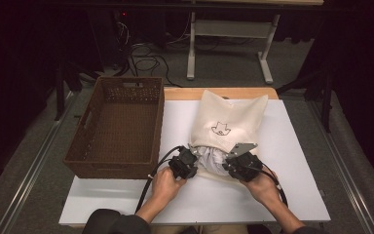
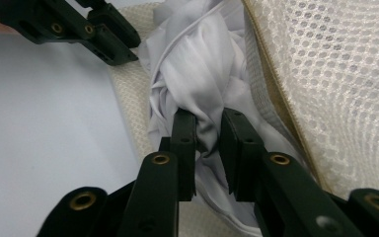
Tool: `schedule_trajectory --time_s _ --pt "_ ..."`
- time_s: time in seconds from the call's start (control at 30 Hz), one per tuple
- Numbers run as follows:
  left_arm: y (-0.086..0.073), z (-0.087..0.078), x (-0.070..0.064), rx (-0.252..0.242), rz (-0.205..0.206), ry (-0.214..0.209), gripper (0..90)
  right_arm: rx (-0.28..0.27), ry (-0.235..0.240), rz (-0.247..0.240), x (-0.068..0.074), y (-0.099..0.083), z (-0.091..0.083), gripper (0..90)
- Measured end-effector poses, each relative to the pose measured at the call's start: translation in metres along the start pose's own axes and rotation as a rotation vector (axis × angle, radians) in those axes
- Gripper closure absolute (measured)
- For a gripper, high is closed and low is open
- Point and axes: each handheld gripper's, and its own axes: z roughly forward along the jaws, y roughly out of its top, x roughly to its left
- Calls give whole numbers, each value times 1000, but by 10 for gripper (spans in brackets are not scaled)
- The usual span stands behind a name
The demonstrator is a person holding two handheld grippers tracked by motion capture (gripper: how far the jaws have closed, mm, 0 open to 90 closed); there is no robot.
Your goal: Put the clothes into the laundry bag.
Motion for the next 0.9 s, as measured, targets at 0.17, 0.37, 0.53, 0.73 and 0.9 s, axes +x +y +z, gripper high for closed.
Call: schedule_trajectory --time_s 0.17,0.37,0.53,0.73,0.9 --pt "-1 -2 1 -2 4 -15 891 2 -26 6 -3 3 4 791" --pt "-2 -6 -1 10 7 -42 894 3 -61 15 -9 8 11 791" --pt "-2 -11 -4 14 -1 -83 895 9 -91 31 -17 12 15 791" --pt "-4 -15 -10 18 16 -108 895 21 -153 59 -30 18 25 794" --pt "-6 -19 -10 4 19 -95 886 15 -164 100 -36 18 28 793"
